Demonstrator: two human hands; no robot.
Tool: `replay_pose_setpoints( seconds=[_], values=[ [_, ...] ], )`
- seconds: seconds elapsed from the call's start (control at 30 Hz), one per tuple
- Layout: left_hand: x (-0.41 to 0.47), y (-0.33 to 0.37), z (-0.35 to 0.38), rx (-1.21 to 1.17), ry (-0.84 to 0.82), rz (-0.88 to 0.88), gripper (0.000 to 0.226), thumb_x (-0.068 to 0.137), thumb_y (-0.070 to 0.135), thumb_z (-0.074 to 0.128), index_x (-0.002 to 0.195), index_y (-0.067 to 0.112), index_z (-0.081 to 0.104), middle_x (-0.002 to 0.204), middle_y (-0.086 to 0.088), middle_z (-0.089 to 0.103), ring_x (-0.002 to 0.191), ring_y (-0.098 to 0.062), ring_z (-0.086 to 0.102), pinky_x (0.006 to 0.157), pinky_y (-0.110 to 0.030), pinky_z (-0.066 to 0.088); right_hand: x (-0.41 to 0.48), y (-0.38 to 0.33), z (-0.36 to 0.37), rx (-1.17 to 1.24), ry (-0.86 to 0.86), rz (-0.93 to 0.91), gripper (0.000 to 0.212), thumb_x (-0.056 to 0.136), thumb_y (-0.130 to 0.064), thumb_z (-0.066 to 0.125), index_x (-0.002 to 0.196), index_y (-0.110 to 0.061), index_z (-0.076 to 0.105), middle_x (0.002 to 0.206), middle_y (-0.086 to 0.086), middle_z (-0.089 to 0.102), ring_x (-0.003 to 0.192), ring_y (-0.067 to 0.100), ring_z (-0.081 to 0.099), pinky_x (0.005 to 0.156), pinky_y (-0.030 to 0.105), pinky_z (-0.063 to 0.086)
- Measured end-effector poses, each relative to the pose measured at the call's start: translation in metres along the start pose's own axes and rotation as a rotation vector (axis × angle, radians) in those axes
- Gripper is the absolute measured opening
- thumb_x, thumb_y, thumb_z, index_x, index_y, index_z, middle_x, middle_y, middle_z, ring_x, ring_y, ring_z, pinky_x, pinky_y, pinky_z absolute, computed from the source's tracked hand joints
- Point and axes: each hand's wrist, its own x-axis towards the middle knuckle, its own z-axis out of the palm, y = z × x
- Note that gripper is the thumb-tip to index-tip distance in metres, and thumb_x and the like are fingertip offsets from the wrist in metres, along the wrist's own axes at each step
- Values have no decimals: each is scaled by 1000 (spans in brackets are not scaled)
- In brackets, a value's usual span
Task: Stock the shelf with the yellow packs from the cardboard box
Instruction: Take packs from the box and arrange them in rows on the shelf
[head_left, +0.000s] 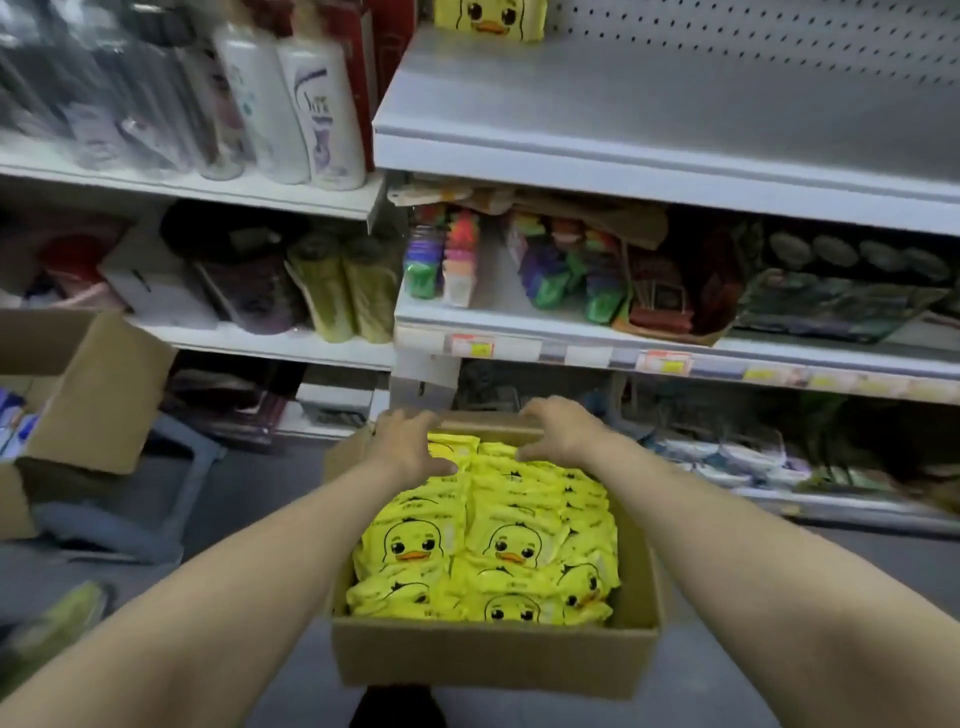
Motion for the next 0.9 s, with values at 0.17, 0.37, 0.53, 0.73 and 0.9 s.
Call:
replay_pose_setpoints(
  seconds=[0.17,0.37,0.53,0.73,0.9],
  values=[
    [14,-39,50,-29,-177,-72,69,76,53,77,136,28,52,139,-10,46,123,-29,51,97,-36,44,20,20,61,155,-180,94,58,83,-46,76,133,-20,60,143,4,54,129,25,51,101,34,44],
    [26,-73,81,-3,-180,-108,65,73,52,80,129,32,55,127,-5,48,123,-26,44,99,-39,44,31,45,109,338,-286,225,50,80,-48,79,122,-23,67,135,0,59,126,22,54,103,37,46],
    [31,-90,98,-25,-183,-63,62,75,46,80,130,31,53,124,1,48,124,-23,42,100,-38,42,39,56,142,375,-308,310,67,78,-45,82,135,-22,57,144,2,53,133,22,50,106,35,43],
    [35,-97,114,19,-111,-36,59,76,48,77,127,31,54,126,4,50,121,-19,44,98,-33,42,39,57,176,348,-202,361,71,70,-41,88,131,-24,55,133,2,55,127,24,52,101,40,47],
    [39,-93,123,93,-84,-29,47,82,45,73,122,29,57,124,4,58,117,-21,48,92,-33,38,42,57,184,188,-154,363,50,76,-47,81,119,-29,63,124,2,53,127,23,41,99,39,45]
  ],
)
